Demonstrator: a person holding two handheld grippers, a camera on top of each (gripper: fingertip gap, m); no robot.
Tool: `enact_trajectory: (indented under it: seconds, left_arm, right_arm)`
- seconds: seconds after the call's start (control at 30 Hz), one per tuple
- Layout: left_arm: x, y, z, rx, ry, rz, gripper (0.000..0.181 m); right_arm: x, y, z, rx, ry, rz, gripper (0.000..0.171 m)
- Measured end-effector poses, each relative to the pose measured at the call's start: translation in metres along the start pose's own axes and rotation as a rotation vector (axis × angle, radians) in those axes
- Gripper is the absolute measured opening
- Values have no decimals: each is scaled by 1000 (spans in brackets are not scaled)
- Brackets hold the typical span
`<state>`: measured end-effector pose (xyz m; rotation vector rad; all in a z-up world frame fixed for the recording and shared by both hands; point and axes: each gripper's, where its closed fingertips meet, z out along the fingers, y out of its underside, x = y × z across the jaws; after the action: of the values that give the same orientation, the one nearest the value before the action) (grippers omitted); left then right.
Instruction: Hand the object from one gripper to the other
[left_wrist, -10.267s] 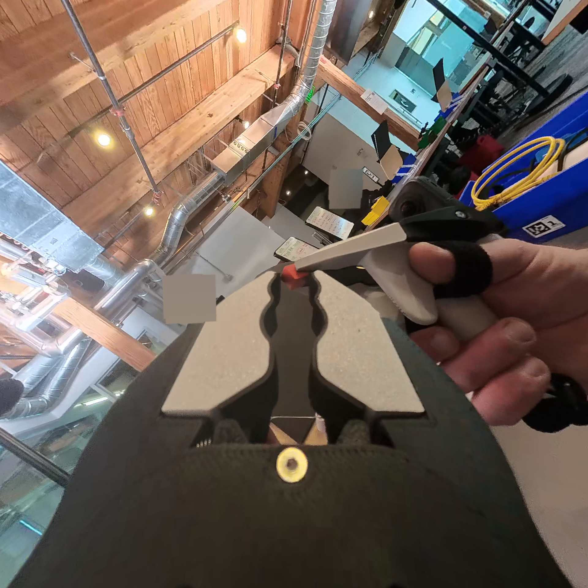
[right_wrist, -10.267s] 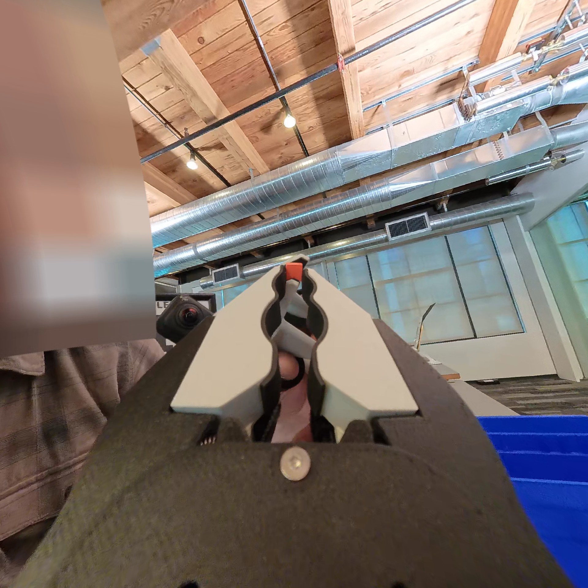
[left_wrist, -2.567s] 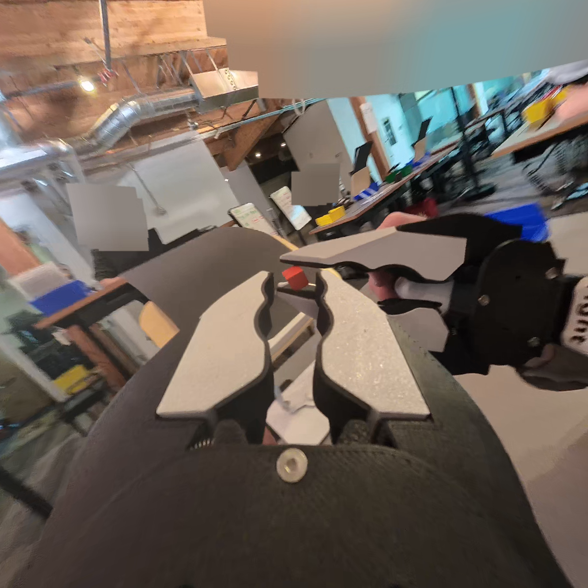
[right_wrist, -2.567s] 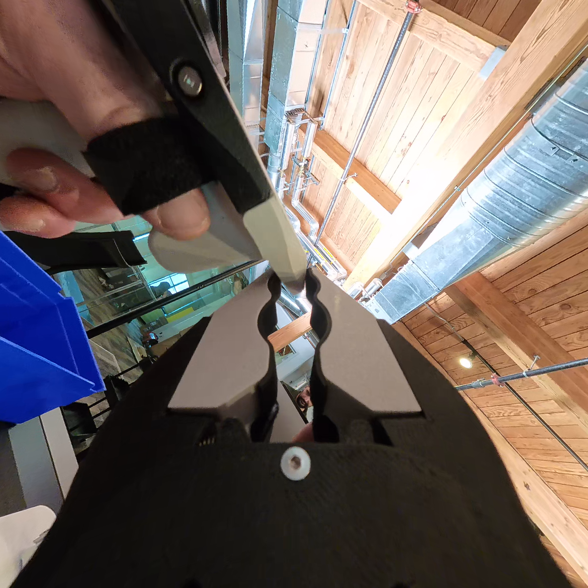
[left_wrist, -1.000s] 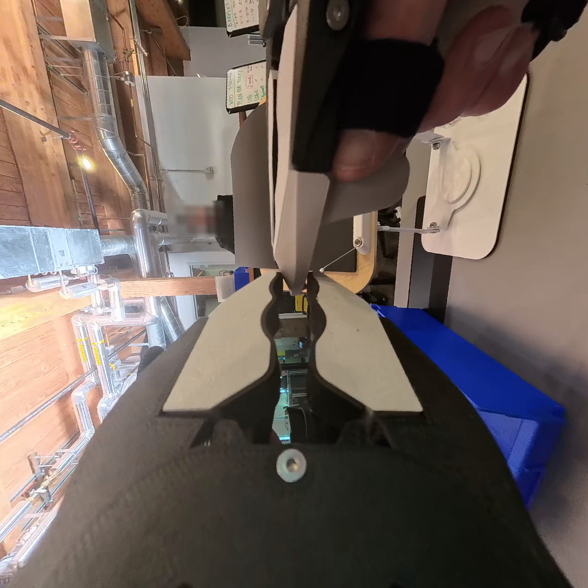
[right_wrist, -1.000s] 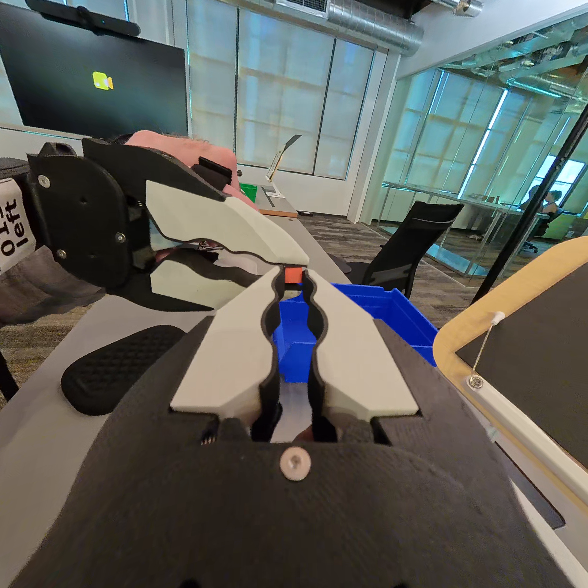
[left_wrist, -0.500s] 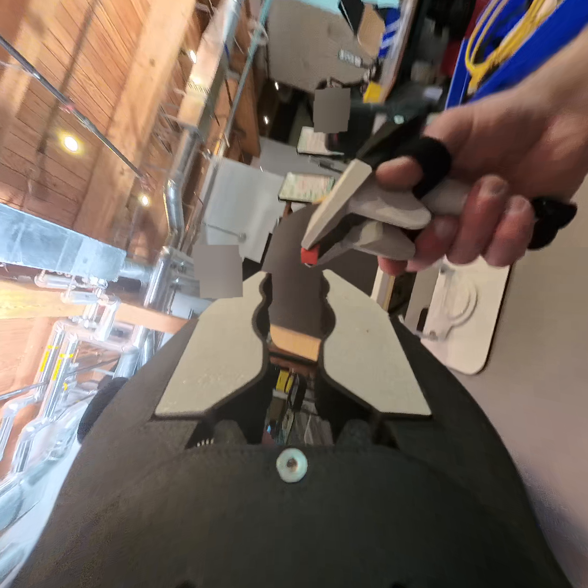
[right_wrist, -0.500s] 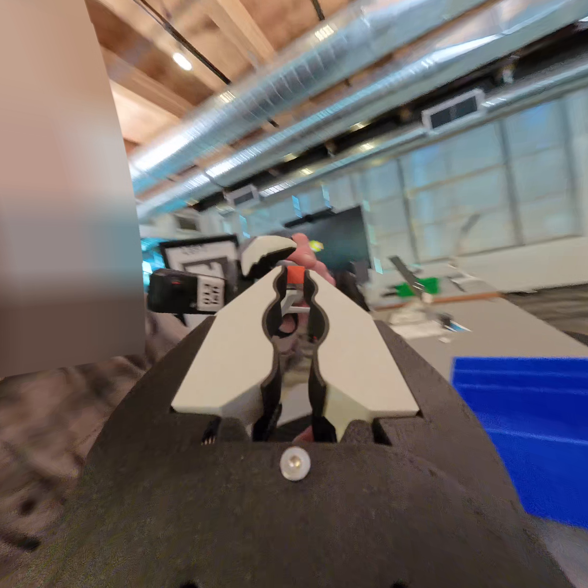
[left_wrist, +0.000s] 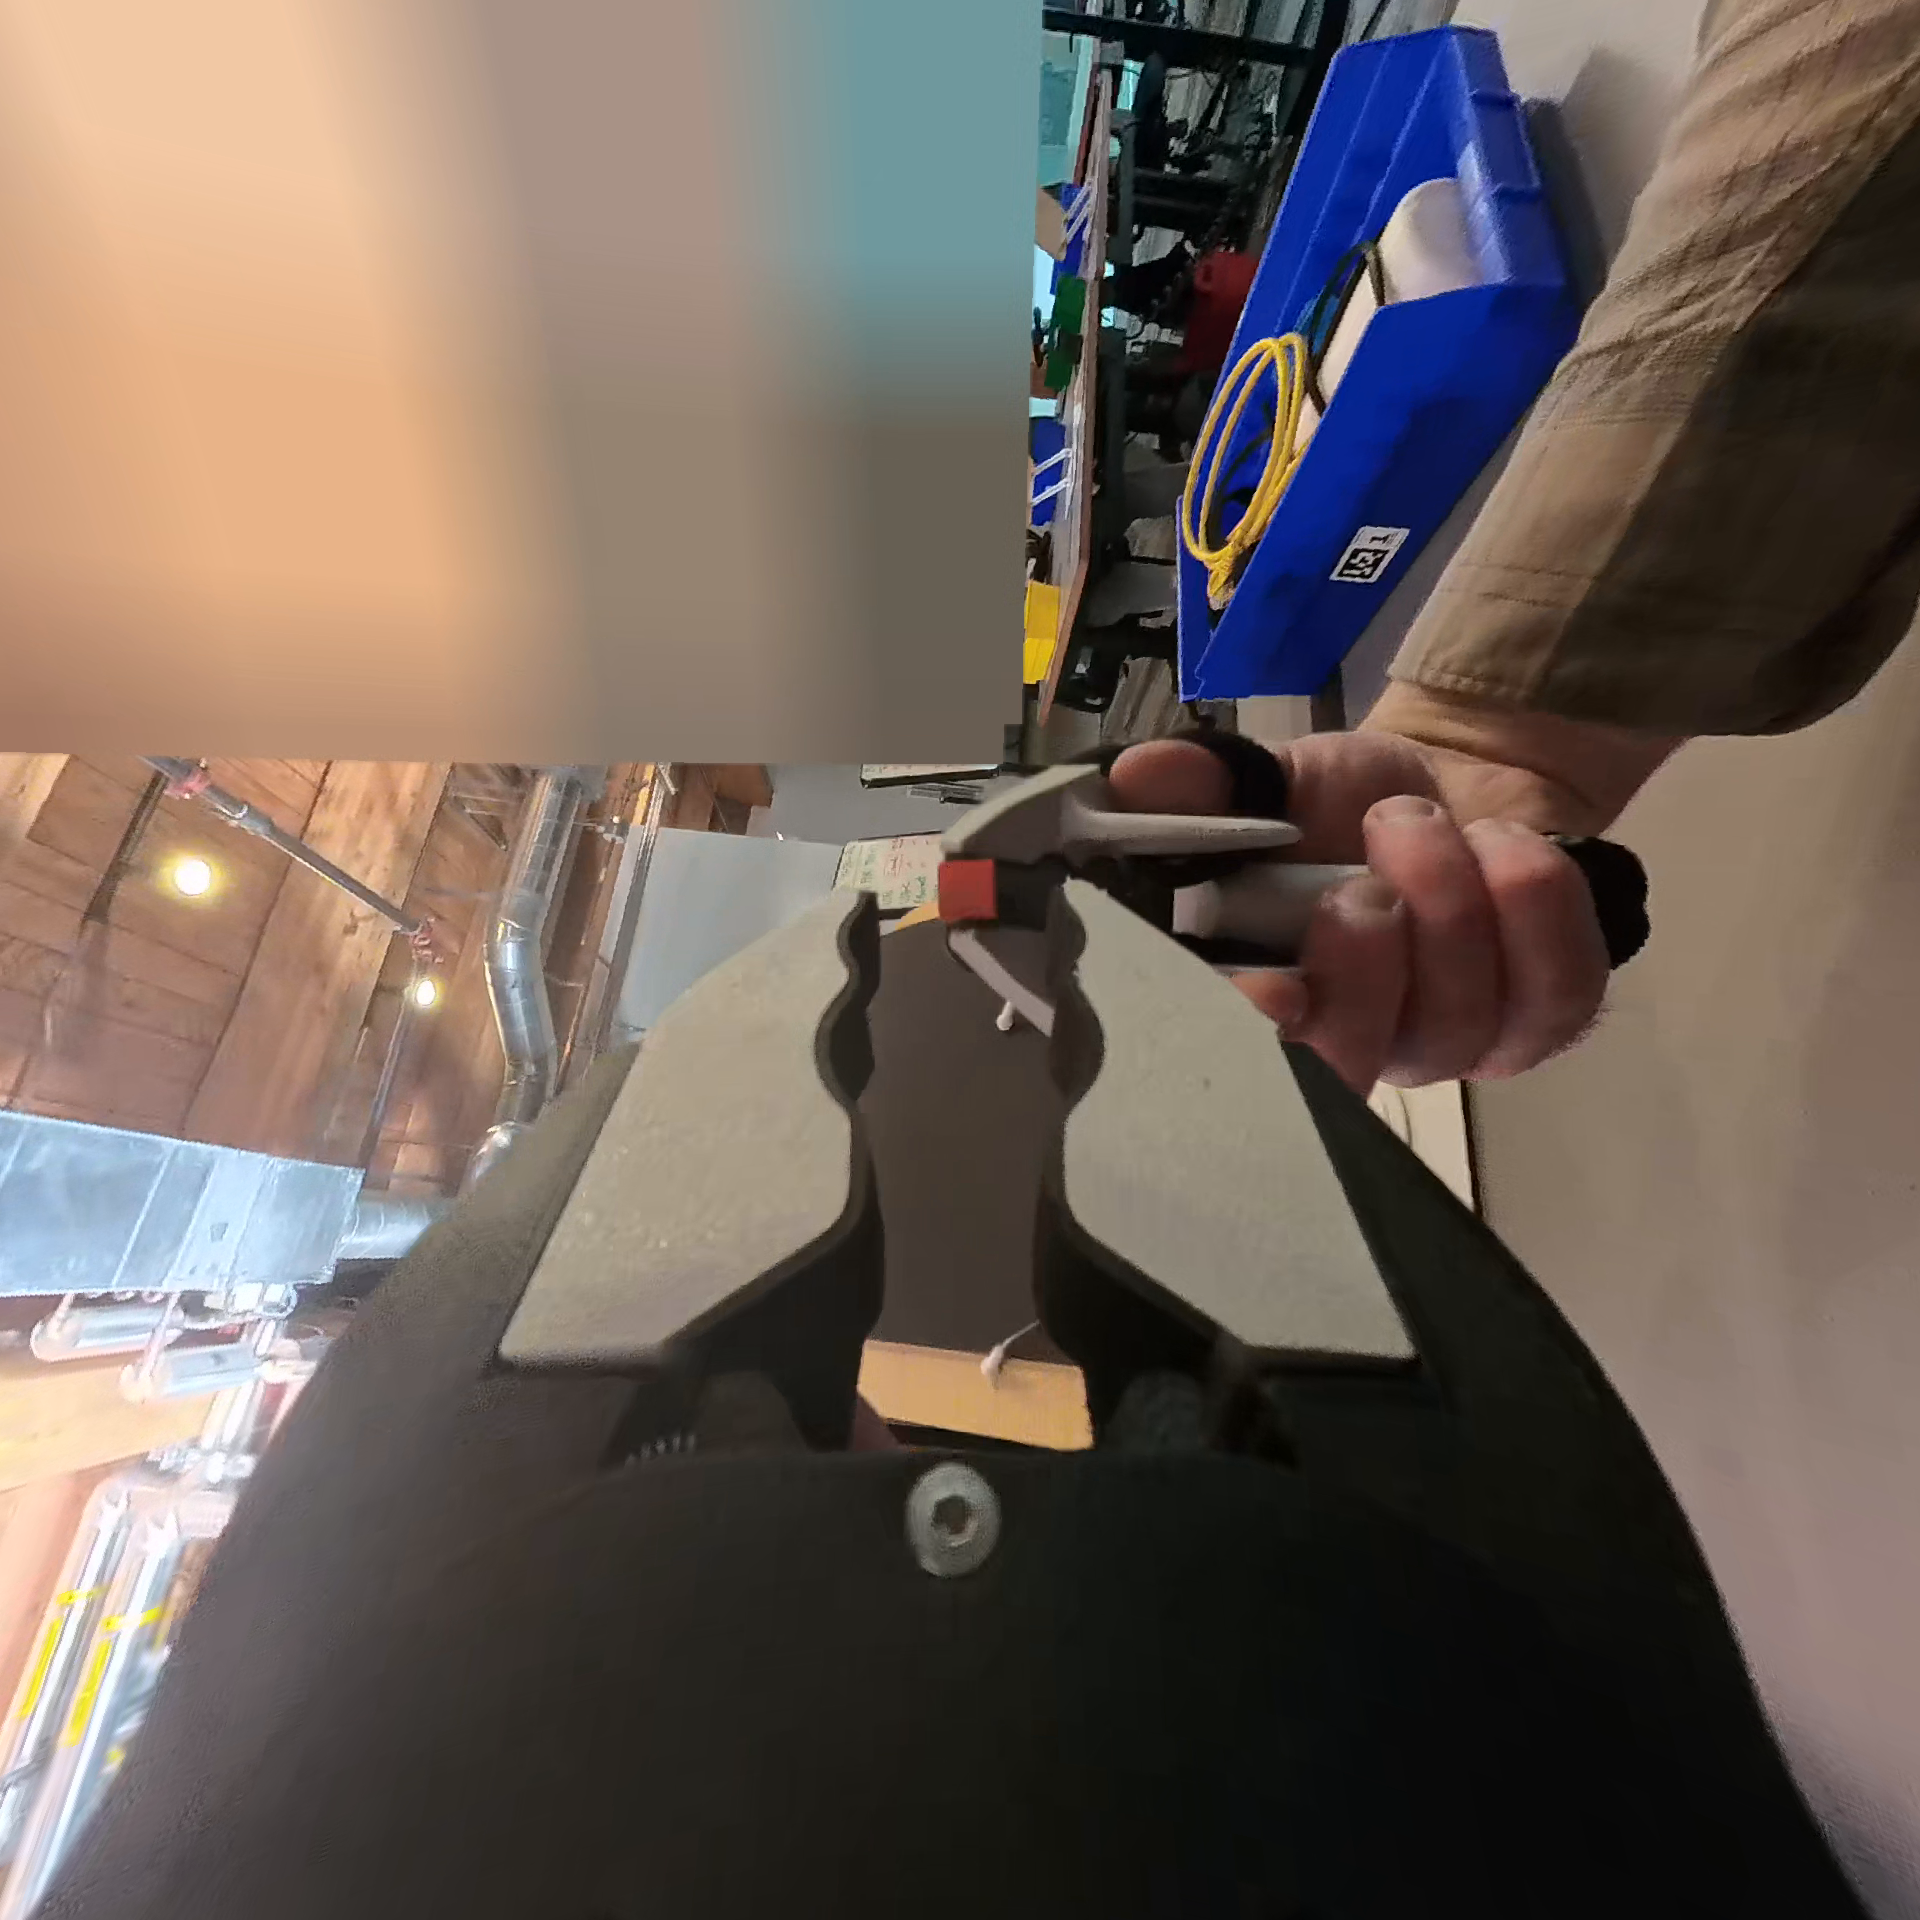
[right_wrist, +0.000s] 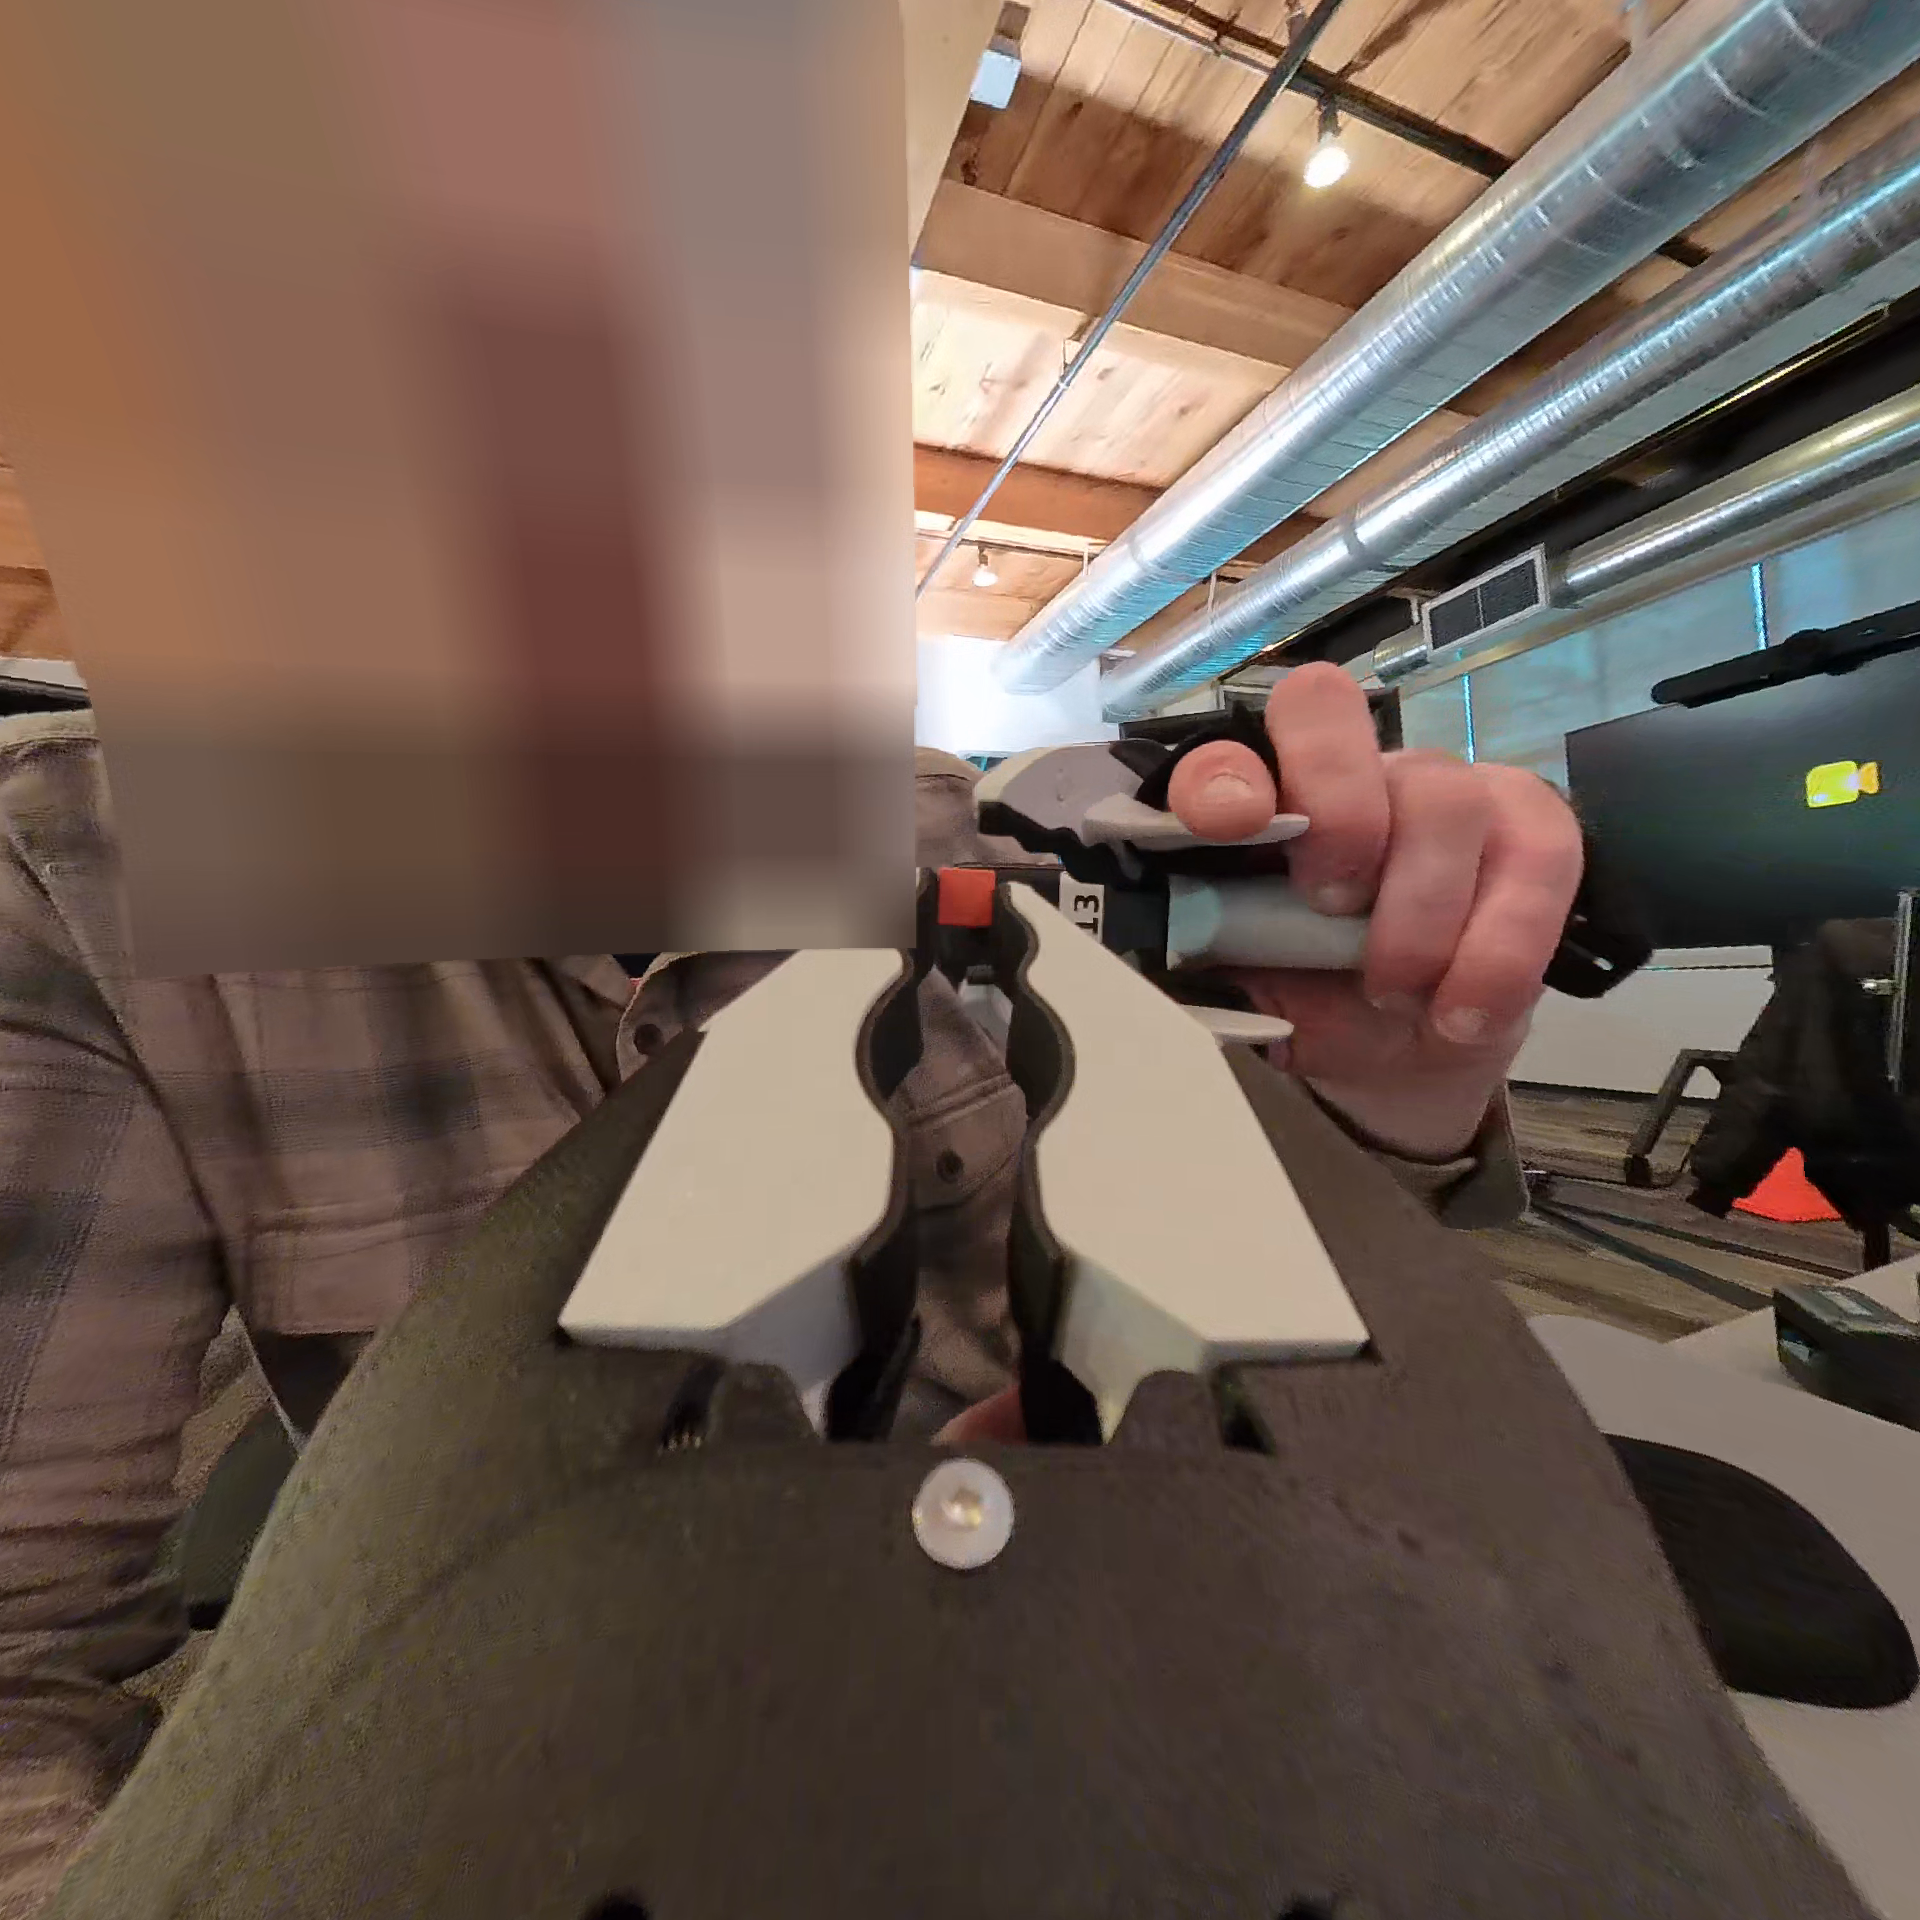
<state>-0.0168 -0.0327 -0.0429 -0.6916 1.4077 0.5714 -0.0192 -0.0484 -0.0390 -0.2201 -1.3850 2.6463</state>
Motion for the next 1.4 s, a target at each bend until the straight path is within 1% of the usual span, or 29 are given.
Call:
enact_trajectory:
  seconds: [0.13,0.37,0.63,0.67,0.73,0.77,0.83,0.93,1.0,1.07,1.2,1.27,1.3,1.37,1.4]
  left_arm:
    - [4,-1,3,-14,-9,26,25]
    - [9,1,6,-35,-16,52,11]
    - [6,3,5,-53,-34,59,10]
    - [6,4,5,-58,-36,64,10]
    - [3,8,3,-77,-34,76,10]
    - [2,10,2,-89,-30,85,10]
    - [-3,19,-1,-135,-27,109,10]
    - [-7,30,-6,-175,17,160,10]
    - [-9,31,-9,-174,50,213,10]
    - [-8,29,-11,-168,95,277,10]
    - [3,21,-14,-141,216,342,10]
    - [0,19,-15,-146,232,276,10]
    - [-2,19,-15,-142,244,188,10]
    - [-17,20,-14,-124,219,-85,10]
    - [-24,20,-13,-95,218,-280,10]
  right_arm:
    - [2,4,-5,4,-4,29,7]
    - [3,5,-7,10,-4,33,7]
    - [5,2,-6,31,9,32,7]
    - [7,2,-5,30,23,32,11]
    - [14,2,-6,14,75,24,28]
    - [16,1,-7,3,102,4,30]
    - [22,-2,-8,-44,186,-61,26]
    - [29,0,-9,-203,332,-180,24]
    - [22,-2,-6,-271,357,-223,30]
    - [12,-6,-4,-304,346,-245,26]
    - [9,-9,-9,-381,411,-296,27]
    - [14,-9,-11,-441,473,-359,28]
    - [18,-10,-11,-475,517,-413,28]
    - [22,-15,-7,-520,570,-523,30]
    - [24,-21,-5,-528,605,-600,30]
